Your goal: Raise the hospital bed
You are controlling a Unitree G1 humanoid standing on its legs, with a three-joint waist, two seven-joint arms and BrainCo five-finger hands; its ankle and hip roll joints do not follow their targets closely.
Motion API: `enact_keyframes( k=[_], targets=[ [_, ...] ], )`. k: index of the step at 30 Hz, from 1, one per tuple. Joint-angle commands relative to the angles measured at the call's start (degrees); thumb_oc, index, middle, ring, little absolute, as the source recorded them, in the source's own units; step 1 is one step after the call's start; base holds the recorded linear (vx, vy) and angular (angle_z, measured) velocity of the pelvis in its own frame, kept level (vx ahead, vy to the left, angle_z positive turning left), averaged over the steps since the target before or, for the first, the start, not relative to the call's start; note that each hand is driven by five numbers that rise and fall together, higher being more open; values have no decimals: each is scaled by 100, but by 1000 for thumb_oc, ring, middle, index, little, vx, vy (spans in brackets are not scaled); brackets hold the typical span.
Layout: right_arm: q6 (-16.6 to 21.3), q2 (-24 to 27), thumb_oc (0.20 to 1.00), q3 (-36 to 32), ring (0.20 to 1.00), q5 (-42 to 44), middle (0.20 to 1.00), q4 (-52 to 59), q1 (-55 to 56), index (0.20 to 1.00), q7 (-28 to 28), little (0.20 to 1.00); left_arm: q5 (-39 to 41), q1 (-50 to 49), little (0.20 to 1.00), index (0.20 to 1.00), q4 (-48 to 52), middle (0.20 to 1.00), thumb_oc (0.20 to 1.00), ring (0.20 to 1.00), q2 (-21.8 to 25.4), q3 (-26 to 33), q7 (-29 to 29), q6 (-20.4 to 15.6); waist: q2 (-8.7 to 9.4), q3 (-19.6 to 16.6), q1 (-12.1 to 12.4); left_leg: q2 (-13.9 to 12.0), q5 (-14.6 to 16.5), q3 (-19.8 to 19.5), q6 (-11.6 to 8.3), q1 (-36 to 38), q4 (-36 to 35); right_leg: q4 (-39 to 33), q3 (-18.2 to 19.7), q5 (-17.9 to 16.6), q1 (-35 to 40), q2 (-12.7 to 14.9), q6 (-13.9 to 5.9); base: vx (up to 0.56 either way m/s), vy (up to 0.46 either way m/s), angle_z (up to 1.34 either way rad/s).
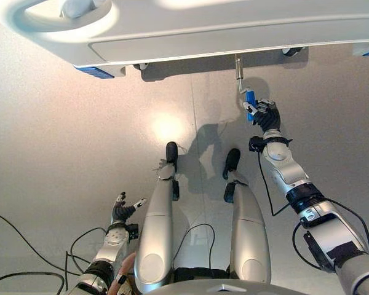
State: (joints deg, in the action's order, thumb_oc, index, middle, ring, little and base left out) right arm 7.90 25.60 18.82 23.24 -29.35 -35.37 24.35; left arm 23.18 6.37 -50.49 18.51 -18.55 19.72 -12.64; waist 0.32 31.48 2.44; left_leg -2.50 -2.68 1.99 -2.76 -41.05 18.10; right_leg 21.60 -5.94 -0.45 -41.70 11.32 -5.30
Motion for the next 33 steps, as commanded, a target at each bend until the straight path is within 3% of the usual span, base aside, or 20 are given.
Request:
enact_keyframes(
  k=[1, 3, 5, 6, 7, 14, 28, 33],
  targets=[
    [1138, 1260, 200, -1419, 200, 17, 200, 839, -161, 200, 765, 200, -162, -499, 1000, 1000, 20, 1000, 1000, 1000, -7, 83, 127, -12, 34, -169, -269, -163, -44, -189, -474, 119, 80, 271, 128, -4, -21, 171, -418, 0, 0, 0],
    [1148, 1220, 200, -1445, 200, 37, 200, 832, -119, 200, 774, 200, -175, -486, 1000, 1000, -21, 1000, 1000, 1000, -30, 70, 128, 8, 34, -169, -271, -163, -51, -199, -478, 110, 80, 281, 131, 0, -34, 172, -415, 0, 0, 0],
    [1128, 1155, 507, -1499, 507, 54, 507, 692, -53, 507, 824, 507, -200, -484, 1000, 1000, -34, 1000, 1000, 1000, -52, 55, 130, 29, 21, -169, -261, -163, -47, -199, -474, 160, 61, 271, 134, 5, 9, 172, -409, 0, 0, 0],
    [1103, 1144, 573, -1508, 573, 40, 573, 658, -24, 573, 831, 573, -205, -476, 1000, 1000, -40, 1000, 1000, 1000, -49, 56, 129, 35, 21, -169, -264, -163, -49, -195, -475, 191, 43, 270, 136, 2, 28, 169, -410, 0, 0, 0],
    [1071, 1122, 1000, -1520, 1000, 12, 1000, 569, 3, 1000, 876, 1000, -218, -450, 1000, 1000, -108, 1000, 1000, 1000, -61, 68, 132, 54, 25, -169, -268, -165, -48, -188, -476, 234, 27, 258, 132, 4, 71, 169, -412, 0, 0, 0],
    [855, 771, 1000, -1777, 1000, -22, 1000, 95, 562, 1000, 1014, 1000, -380, -425, 1000, 1000, -263, 1000, 1000, 1000, -53, 192, 62, 183, 28, -169, -299, -162, -28, -156, -476, 899, -186, 120, 91, 10, 703, 161, -425, 15, -2, -6],
    [473, 240, 1000, -2309, 1000, -120, 1000, -911, 1714, 1000, 748, 1000, -893, -315, 1000, 1000, -718, 1000, 1000, 1000, -93, 541, -211, 359, -98, -169, -332, -158, -49, -155, -483, 2798, -905, -447, -113, -5, 2574, 156, -468, 36, -2, -5],
    [189, -82, 1000, -2308, 1000, -352, 1000, -1659, 2248, 1000, 546, 1000, -1109, -341, 1000, 1000, -906, 1000, 1000, 1000, -131, 680, -318, 395, -124, -693, -330, -203, -84, -146, -494, 3315, -1247, -777, -254, -31, 3121, 125, -493, 40, -29, 3]
  ],
)
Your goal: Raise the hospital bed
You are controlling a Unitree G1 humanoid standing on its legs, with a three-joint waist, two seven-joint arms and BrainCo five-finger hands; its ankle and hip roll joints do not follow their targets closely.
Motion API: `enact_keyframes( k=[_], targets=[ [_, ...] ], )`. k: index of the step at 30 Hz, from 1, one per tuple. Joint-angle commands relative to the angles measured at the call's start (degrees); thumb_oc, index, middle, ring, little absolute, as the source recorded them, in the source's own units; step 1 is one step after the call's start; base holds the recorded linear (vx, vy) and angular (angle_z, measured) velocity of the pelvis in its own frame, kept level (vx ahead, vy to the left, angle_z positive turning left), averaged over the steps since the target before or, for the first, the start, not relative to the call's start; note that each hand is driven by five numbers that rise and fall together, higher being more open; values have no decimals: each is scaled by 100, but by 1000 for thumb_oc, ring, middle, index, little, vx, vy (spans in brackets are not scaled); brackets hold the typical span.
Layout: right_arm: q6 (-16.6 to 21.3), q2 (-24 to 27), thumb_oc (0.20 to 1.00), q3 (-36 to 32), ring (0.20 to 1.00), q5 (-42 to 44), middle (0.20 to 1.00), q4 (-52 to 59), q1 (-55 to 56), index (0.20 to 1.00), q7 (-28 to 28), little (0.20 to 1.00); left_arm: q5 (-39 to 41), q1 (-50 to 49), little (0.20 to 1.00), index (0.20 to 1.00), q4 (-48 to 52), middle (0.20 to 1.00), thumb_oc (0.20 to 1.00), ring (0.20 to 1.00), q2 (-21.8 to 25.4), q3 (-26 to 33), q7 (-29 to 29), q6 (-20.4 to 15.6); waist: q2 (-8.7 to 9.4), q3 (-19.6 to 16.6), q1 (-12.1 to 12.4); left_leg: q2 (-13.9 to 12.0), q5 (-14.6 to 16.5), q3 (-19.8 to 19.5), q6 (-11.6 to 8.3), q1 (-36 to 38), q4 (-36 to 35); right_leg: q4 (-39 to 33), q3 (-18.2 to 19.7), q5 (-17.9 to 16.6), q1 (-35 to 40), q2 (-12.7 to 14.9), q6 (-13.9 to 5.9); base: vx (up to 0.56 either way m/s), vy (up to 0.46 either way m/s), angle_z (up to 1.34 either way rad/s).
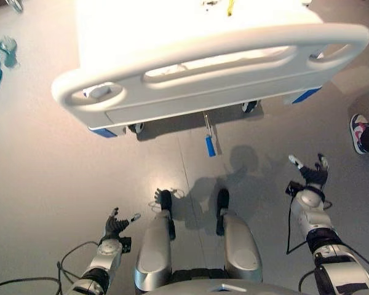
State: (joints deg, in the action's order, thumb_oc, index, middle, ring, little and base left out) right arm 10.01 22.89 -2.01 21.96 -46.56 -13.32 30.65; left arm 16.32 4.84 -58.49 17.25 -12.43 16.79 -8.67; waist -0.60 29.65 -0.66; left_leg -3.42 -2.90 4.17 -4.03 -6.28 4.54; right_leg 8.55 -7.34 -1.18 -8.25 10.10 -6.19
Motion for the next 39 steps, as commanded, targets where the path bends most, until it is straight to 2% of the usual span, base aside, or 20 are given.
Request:
enact_keyframes(
  k=[1, 9, 10, 11, 16, 23, 26, 39],
  targets=[
    [-56, 104, 1000, -165, 1000, -260, 1000, -100, 140, 1000, -166, 1000, -478, -175, 1000, 1000, -137, 1000, 1000, 1000, -2, 70, -45, -3, -28, -608, -26, -113, -78, -370, -372, -74, 40, 456, -156, 29, -118, 232, -407, 17, -40, 7],
    [-396, -387, 1000, 45, 1000, -470, 1000, -1562, 668, 1000, -656, 1000, -1028, -193, 1000, 1000, -356, 1000, 1000, 1000, -36, 53, -152, 54, 88, -1410, -6, -138, -48, -391, -357, 482, -330, -112, -336, -56, 566, 174, -463, 33, -35, 8],
    [-391, -386, 1000, 47, 1000, -468, 1000, -1568, 668, 1000, -658, 1000, -1029, -196, 1000, 1000, -356, 1000, 1000, 1000, -35, 53, -152, 53, 88, -1408, -7, -138, -50, -393, -357, 490, -336, -122, -340, -58, 577, 172, -464, 49, -18, 3],
    [-429, -502, 1000, 97, 1000, -522, 1000, -1891, 755, 1000, -751, 1000, -1105, -229, 1000, 1000, -343, 1000, 1000, 1000, -81, 24, -171, 33, 102, -1586, 6, -138, -32, -387, -344, 623, -437, -258, -368, -86, 740, 171, -478, 44, -14, 1],
    [-563, -765, 1000, 332, 1000, -708, 1000, -2586, 966, 1000, -1135, 1000, -1234, -285, 1000, 1000, -603, 1000, 1000, 1000, -183, 46, -242, 53, 147, -1925, 36, -129, 59, -361, -289, 859, -514, -389, -331, -103, 967, 156, -486, 30, -8, 1],
    [-614, -908, 1000, 655, 1000, -1052, 1000, -2681, 1190, 1000, -1408, 1000, -1334, -314, 1000, 1000, -698, 1000, 1000, 1000, -194, 96, -261, 15, 175, -2107, 42, -135, 87, -366, -292, 990, -572, -486, -341, -92, 1152, 155, -476, 6, -1, 0],
    [-527, -992, 1000, 834, 1000, -1133, 1000, -2467, 1266, 1000, -1480, 1000, -1276, -296, 1000, 1000, -687, 1000, 1000, 1000, -197, 148, -216, -8, 200, -2167, 47, -144, 88, -357, -286, 1053, -599, -524, -341, -104, 1209, 148, -475, 0, 0, 0],
    [-378, -1033, 1000, 1068, 1000, -1068, 1000, -2118, 1248, 1000, -1685, 1000, -1446, -300, 1000, 1000, -674, 1000, 1000, 1000, -365, -113, -401, -24, 174, -2216, 58, -156, 159, -333, -249, 1189, -641, -574, -325, -71, 1332, 130, -466, 5, 4, 0]
  ],
)
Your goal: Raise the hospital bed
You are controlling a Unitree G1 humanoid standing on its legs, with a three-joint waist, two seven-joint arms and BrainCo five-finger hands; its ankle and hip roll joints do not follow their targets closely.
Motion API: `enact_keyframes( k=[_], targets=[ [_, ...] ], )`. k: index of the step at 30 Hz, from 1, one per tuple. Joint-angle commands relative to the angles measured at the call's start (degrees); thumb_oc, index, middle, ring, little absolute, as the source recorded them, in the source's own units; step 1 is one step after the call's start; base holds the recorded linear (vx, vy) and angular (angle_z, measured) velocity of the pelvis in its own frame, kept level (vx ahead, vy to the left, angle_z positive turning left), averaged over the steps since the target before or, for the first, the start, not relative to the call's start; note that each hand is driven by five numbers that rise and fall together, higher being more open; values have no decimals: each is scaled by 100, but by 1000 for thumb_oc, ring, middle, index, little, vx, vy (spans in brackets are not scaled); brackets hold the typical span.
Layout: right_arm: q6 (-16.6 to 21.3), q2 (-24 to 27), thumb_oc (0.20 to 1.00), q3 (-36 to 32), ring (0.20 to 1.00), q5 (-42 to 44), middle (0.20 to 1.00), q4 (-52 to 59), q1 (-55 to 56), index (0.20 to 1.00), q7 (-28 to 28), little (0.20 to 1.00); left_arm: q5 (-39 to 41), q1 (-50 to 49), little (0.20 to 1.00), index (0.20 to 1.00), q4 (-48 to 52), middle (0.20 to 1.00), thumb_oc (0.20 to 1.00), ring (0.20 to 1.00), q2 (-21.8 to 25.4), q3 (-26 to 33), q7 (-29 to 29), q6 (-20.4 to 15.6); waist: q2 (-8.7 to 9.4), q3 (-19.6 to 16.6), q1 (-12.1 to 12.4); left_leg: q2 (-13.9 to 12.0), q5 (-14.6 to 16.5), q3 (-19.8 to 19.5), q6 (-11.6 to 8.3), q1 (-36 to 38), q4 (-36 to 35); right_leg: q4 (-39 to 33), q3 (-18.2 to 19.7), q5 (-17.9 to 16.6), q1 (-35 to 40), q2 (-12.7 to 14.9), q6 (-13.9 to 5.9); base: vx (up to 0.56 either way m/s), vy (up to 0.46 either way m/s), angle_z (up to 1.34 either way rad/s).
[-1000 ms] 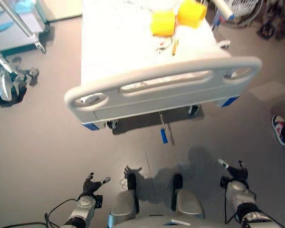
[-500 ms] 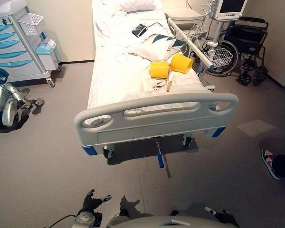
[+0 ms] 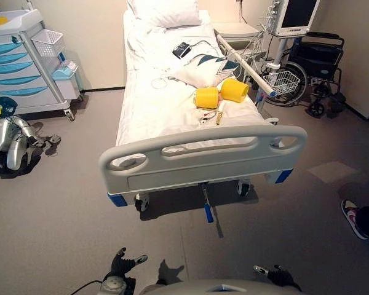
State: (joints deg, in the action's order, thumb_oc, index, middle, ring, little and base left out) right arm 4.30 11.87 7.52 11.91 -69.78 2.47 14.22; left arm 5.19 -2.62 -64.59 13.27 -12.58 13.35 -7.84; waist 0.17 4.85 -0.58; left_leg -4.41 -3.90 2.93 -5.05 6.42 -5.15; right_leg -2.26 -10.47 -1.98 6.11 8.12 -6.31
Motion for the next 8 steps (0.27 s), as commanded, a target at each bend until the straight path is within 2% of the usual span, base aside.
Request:
enact_keyframes(
  k=[1, 8],
  targets=[
    [203, 79, 1000, 128, 1000, -42, 1000, 215, -336, 1000, -84, 1000, -364, 437, 1000, 1000, -58, 1000, 1000, 1000, 29, -127, -79, -113, 94, 266, 50, -56, 260, -210, -144, -79, 325, 503, -7, 11, -106, 329, -456, 0, 0, 0],
    [198, 84, 1000, 209, 1000, -114, 1000, 193, -366, 1000, -126, 1000, -311, 450, 1000, 1000, -23, 1000, 1000, 1000, -7, -146, -116, -142, 98, 248, 70, -72, 272, -227, -149, -41, 302, 476, -34, 43, -59, 320, -455, 0, 0, 0]
  ],
)
